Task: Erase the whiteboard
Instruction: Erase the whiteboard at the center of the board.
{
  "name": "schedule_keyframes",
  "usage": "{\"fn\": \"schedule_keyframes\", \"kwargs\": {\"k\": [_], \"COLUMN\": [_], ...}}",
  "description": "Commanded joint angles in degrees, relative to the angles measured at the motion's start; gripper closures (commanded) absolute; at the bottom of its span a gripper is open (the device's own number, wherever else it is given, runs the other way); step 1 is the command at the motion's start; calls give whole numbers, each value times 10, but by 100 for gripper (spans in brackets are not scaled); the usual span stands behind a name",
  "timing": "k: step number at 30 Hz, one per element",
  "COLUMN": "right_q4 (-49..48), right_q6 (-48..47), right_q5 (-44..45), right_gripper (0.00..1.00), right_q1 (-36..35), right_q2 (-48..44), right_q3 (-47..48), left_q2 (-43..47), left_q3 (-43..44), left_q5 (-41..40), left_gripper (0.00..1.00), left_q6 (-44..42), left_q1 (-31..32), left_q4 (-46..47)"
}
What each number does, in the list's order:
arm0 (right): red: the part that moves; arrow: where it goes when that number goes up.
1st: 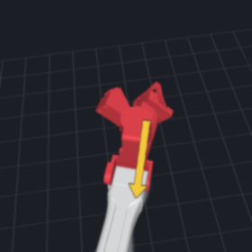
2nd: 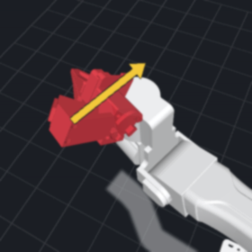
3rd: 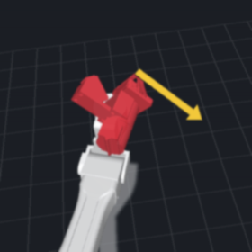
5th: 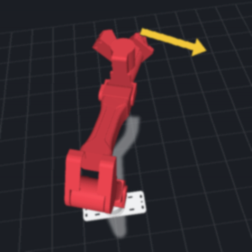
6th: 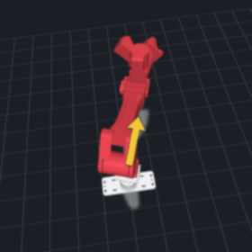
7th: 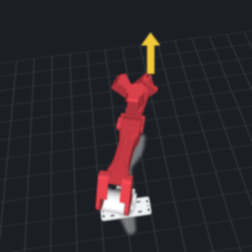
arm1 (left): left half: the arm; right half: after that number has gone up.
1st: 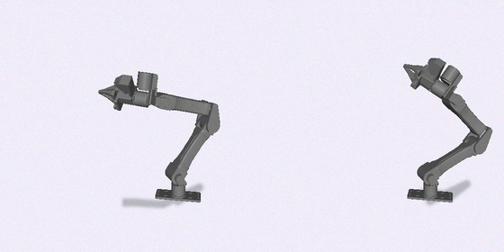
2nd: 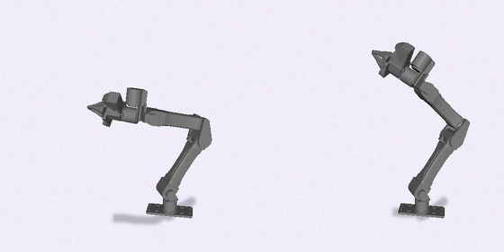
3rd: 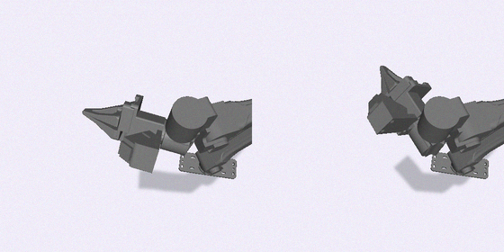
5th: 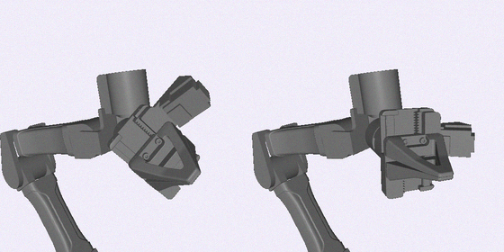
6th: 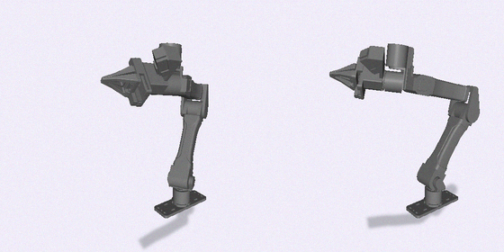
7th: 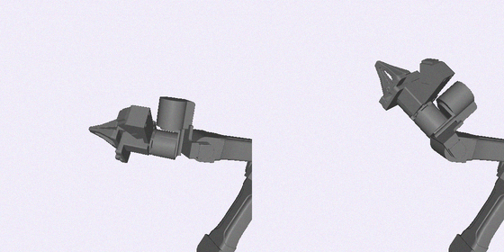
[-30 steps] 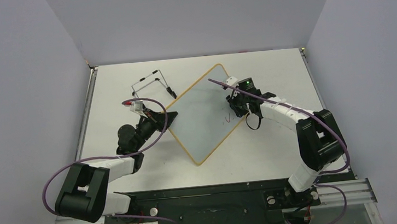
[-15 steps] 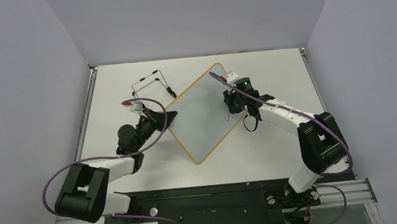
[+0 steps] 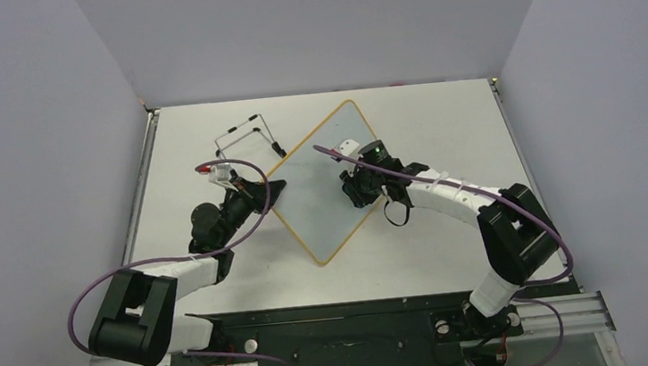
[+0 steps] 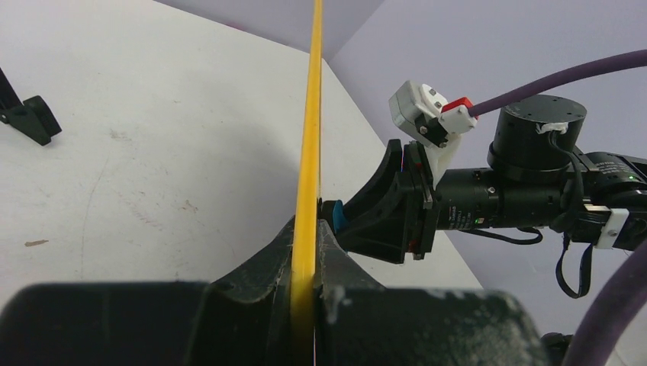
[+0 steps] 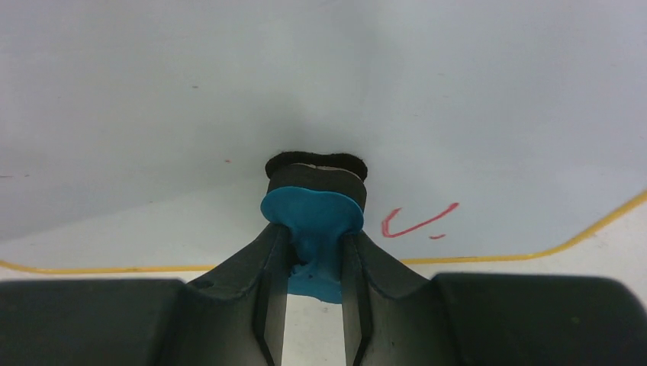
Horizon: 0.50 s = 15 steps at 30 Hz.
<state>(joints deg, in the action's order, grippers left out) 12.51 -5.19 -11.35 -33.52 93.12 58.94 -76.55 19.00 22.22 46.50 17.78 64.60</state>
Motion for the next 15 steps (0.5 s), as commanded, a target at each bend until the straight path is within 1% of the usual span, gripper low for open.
{"fn": "schedule_keyframes", "kwargs": {"k": [1, 2, 5, 7, 11, 15], "right_q4": [-33, -45, -64, -51, -24, -1], "right_q6": [19, 28, 73, 84, 81, 90], "right_q5": [-49, -39, -2, -12, -49, -107], "right_gripper": [100, 100, 100, 100, 100, 100], "right_q1": [11, 24, 103, 135, 138, 93], "right_q2": [-3, -4, -6, -1, 12, 38], "right_q3": [-3, -5, -18, -11, -5, 8], "left_q2": [30, 30, 26, 23, 20, 24], "left_q3": [16, 16, 15, 12, 5, -4], "left_q5": [42, 42, 43, 42, 33, 15], "left_gripper": [100, 100, 100, 100, 100, 100], "left_q6": [-5, -6, -5, -2, 9, 16], "left_q1": [12, 12, 12, 13, 13, 15], "left_q4": [39, 39, 42, 49, 68, 71]}}
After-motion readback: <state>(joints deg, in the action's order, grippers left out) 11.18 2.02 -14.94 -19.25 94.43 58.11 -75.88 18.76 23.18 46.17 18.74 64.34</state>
